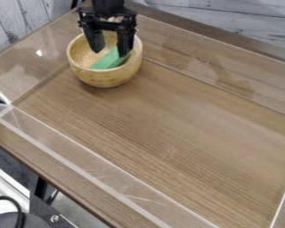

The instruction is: Remove the green block from inside the brown bowl and put it on the table

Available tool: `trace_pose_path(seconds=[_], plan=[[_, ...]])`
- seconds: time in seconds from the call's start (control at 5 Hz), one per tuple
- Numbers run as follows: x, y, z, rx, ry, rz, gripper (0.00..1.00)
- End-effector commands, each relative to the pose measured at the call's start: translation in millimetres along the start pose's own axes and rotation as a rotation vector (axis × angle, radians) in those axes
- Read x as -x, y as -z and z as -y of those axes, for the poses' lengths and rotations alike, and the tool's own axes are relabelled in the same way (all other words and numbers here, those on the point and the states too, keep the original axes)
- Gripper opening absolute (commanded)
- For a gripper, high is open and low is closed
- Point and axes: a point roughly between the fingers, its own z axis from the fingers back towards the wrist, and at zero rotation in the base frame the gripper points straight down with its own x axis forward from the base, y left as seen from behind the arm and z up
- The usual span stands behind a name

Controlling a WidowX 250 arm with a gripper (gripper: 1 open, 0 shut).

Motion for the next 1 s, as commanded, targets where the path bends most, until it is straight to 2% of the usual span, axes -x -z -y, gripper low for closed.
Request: trace_pose_path(seconds=[0.0,0.8], plan=[[-13.1,-14.0,-10,-0.036,-0.017,0.066,1.0],[-26.0,8.3,-18,-0.063,-0.034,0.036,1.0]])
